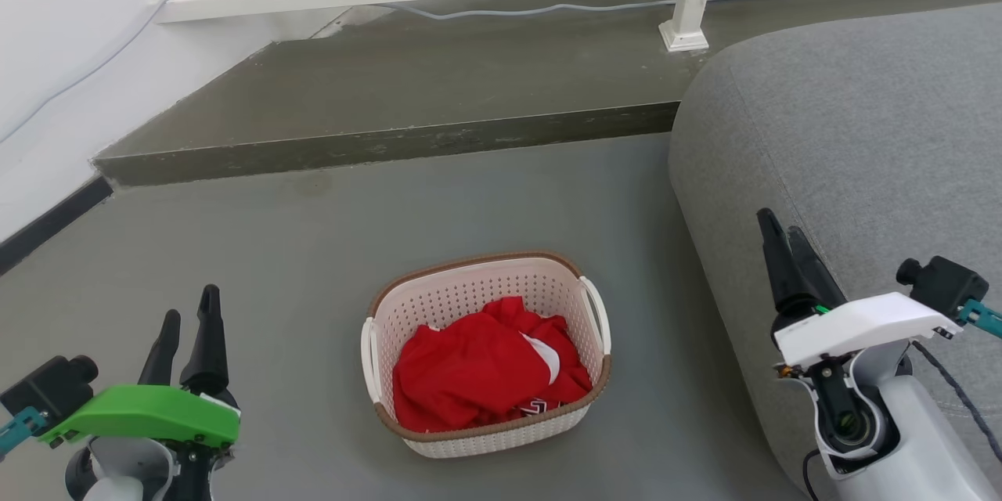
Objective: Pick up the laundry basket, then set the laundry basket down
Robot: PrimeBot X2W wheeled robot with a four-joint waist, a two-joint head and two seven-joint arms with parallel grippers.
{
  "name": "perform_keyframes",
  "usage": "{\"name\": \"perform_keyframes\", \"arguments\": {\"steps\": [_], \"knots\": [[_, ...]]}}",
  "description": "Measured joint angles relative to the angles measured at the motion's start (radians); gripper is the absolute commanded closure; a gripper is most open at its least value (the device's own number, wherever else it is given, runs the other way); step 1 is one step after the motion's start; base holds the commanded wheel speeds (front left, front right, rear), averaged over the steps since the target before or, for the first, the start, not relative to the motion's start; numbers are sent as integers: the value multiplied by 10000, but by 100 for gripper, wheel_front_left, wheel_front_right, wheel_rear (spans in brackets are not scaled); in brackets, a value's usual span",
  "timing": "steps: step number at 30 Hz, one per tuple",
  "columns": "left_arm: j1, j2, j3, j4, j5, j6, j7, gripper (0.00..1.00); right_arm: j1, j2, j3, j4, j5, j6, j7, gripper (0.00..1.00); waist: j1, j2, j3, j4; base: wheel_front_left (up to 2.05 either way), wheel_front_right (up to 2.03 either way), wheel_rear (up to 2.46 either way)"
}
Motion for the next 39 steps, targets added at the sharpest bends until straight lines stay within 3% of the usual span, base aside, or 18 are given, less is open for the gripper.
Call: {"name": "perform_keyframes", "arguments": {"steps": [22, 39], "knots": [[-1, -33, -359, -508, 2846, 234, -769, 0, -173, 92, 658, -224, -2991, -637, -763, 0, 0, 0, 79, -108, 0, 0, 0], [-2, -134, -408, -871, 5064, 234, -1394, 0, -342, 199, 1026, -499, -5158, -731, -1329, 0, 0, 0, 188, -189, 0, 0, 0]]}}
